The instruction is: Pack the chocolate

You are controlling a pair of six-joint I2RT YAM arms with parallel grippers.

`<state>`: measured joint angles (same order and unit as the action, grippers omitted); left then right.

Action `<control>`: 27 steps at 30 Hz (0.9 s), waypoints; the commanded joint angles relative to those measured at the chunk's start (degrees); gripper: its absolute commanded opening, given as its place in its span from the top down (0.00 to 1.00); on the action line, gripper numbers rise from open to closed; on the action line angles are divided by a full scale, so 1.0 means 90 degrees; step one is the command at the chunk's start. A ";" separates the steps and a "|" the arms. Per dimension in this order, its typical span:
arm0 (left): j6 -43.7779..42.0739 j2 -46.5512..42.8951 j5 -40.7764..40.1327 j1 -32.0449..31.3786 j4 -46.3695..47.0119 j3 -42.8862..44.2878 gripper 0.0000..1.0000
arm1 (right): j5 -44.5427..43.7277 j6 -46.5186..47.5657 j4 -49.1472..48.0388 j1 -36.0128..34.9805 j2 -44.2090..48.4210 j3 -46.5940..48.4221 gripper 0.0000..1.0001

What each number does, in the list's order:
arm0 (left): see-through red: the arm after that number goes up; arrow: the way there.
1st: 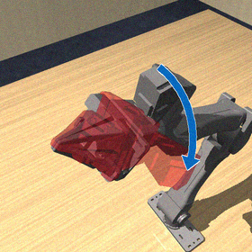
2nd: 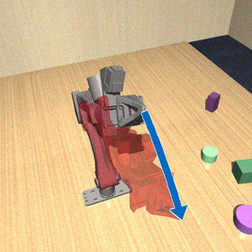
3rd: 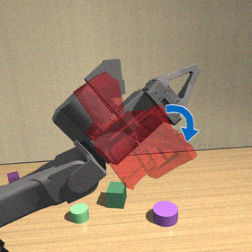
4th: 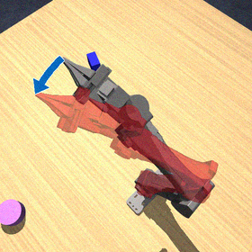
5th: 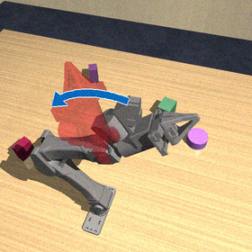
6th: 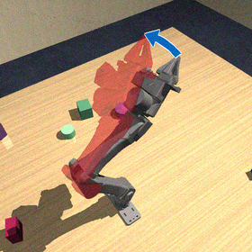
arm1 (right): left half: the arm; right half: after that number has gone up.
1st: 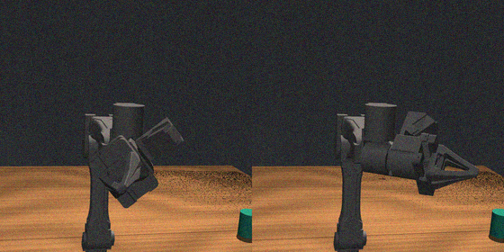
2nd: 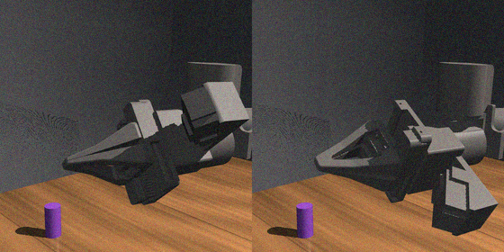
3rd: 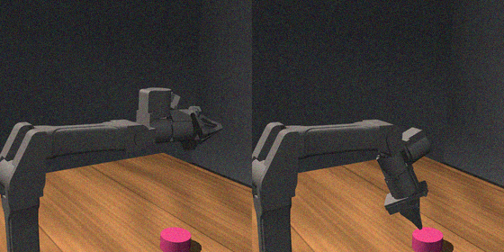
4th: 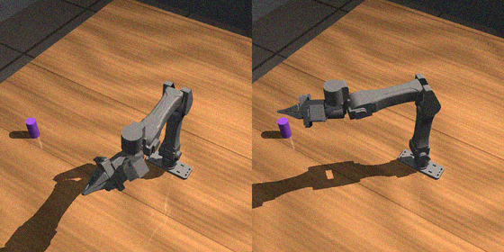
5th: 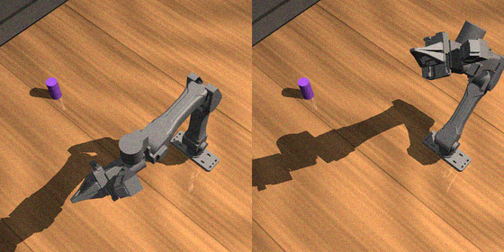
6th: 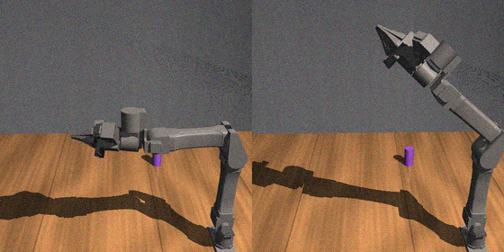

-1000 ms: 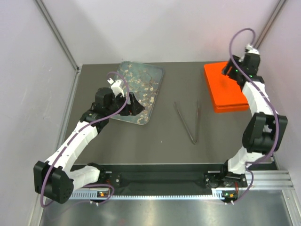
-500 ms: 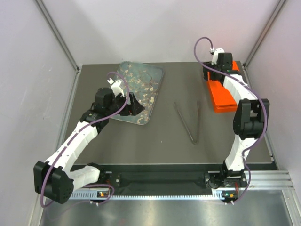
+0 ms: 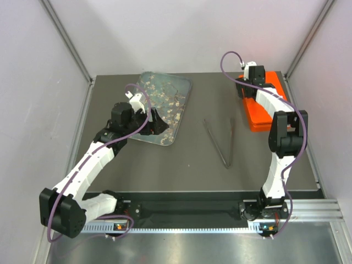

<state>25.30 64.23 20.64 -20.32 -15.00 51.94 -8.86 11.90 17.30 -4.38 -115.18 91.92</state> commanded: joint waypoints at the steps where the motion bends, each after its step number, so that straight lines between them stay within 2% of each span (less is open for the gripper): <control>1: -0.0116 -0.0037 0.0030 0.0001 0.0241 -0.0010 0.14 | -0.0226 0.0045 -0.0243 -0.0021 0.0102 -0.0008 0.26; 12: -0.0125 -0.0173 -0.0097 0.0001 0.0251 -0.0068 0.14 | 0.0145 -0.0375 -0.0252 0.0243 0.0395 -0.0535 0.31; 17: -0.0106 -0.0164 -0.0038 -0.0008 0.0271 -0.0059 0.14 | 0.0145 -0.0521 -0.0252 0.0369 0.0590 -0.0876 0.41; 24: -0.0086 -0.0232 -0.0018 0.0001 0.0271 -0.0068 0.14 | 0.0301 -0.0794 -0.0262 0.0438 0.1165 -0.1424 0.43; 27: -0.0077 -0.0242 0.0001 0.0001 0.0300 -0.0078 0.14 | 0.0321 -0.0980 -0.0233 0.0701 0.1244 -0.1600 0.44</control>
<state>25.32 63.96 20.05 -20.32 -15.00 51.83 -6.44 5.76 14.74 -0.19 -107.59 78.65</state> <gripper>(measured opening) 0.863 0.569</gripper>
